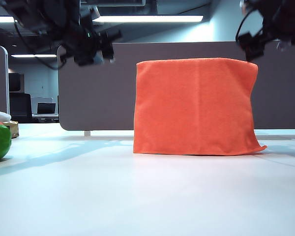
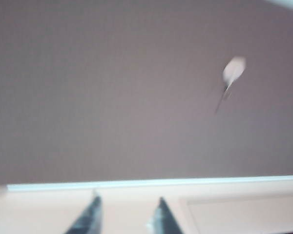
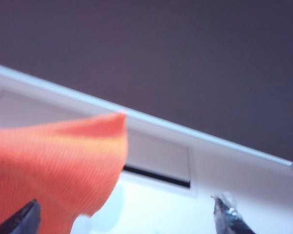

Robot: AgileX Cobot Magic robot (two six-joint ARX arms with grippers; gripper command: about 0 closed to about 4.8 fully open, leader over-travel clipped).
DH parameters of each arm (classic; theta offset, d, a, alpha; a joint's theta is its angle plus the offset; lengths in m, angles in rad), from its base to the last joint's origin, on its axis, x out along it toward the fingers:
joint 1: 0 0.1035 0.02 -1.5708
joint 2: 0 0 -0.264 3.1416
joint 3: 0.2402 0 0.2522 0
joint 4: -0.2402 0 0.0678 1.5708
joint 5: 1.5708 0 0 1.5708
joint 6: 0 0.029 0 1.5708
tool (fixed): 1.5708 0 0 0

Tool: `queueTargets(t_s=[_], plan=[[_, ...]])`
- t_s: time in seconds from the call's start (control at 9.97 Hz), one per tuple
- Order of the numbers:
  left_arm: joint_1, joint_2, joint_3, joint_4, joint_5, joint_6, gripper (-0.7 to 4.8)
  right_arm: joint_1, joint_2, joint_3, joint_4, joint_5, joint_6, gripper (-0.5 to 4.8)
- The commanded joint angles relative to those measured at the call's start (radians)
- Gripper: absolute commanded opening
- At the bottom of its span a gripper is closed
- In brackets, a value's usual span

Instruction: Pick up the cloth from the table and use it to cover the mirror.

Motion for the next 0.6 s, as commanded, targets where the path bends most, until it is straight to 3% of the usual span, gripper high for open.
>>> queueTargets(t_s=[0.1,0.2,0.6], plan=[[0.0,-0.068,0.005,-0.038,-0.035,0.087,0.75,-0.006,-0.097,0.004,0.013,-0.003,0.022,4.79],[0.0,-0.094,0.005,-0.085,-0.064,0.107,0.5,-0.01,-0.142,0.004,-0.002,-0.002,0.022,4.79],[0.0,-0.147,0.003,-0.219,-0.089,0.123,0.46,-0.032,-0.246,0.003,-0.079,-0.017,0.024,4.79]])
